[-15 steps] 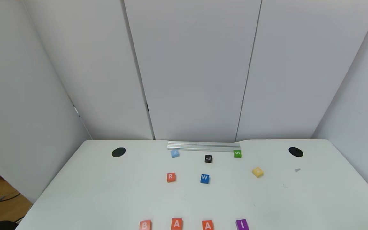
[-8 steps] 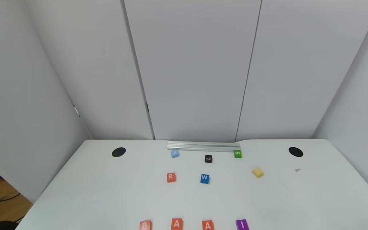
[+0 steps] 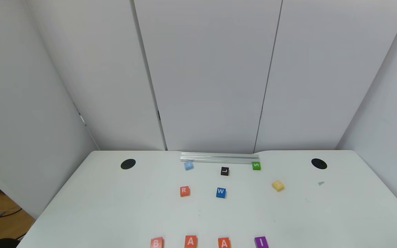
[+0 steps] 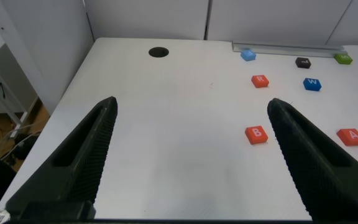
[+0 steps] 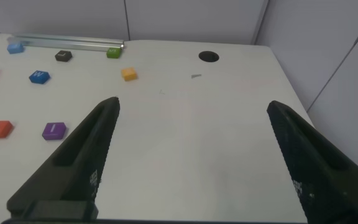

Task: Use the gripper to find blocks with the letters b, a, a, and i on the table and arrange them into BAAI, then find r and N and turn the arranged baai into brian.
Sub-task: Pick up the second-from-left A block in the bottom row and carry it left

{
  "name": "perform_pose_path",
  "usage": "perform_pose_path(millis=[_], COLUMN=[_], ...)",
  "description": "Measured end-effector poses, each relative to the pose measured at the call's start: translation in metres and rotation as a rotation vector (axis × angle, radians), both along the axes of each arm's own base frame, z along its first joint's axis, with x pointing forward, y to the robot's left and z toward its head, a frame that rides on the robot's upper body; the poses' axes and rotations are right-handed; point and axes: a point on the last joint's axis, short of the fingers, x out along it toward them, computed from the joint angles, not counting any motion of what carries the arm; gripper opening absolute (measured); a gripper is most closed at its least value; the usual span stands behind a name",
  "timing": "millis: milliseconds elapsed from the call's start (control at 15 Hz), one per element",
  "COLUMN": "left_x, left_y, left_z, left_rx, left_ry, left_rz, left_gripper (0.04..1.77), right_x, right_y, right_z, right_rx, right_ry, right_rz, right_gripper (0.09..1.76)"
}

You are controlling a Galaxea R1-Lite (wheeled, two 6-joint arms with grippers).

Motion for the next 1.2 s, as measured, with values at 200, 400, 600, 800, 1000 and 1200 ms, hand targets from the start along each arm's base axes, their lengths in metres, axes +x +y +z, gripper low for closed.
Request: perform_pose_path(millis=[200,400,600,800,1000,1200], left_x=[0.0,0.0,0.0,0.0,0.0,0.0], left_y=[0.0,0.0,0.0,0.0,0.0,0.0], left_z=[0.0,0.0,0.0,0.0,0.0,0.0], left_rx=[0.0,0.0,0.0,0.0,0.0,0.001], left_ry=[0.0,0.0,0.0,0.0,0.0,0.0], left_rz=[0.0,0.0,0.0,0.001,0.0,0.0], left_gripper=[1.72,1.72,1.72,1.72,1.72,1.72], right_x=[0.0,0.0,0.0,0.0,0.0,0.0], right_y=[0.0,0.0,0.0,0.0,0.0,0.0], right_z=[0.0,0.0,0.0,0.0,0.0,0.0], right_rx=[0.0,0.0,0.0,0.0,0.0,0.0], right_ry=[0.0,0.0,0.0,0.0,0.0,0.0], right_rz=[-0.001,-0.001,-0.001,-0.001,0.0,0.0], right_gripper=[1.71,1.71,1.71,1.71,1.71,1.71])
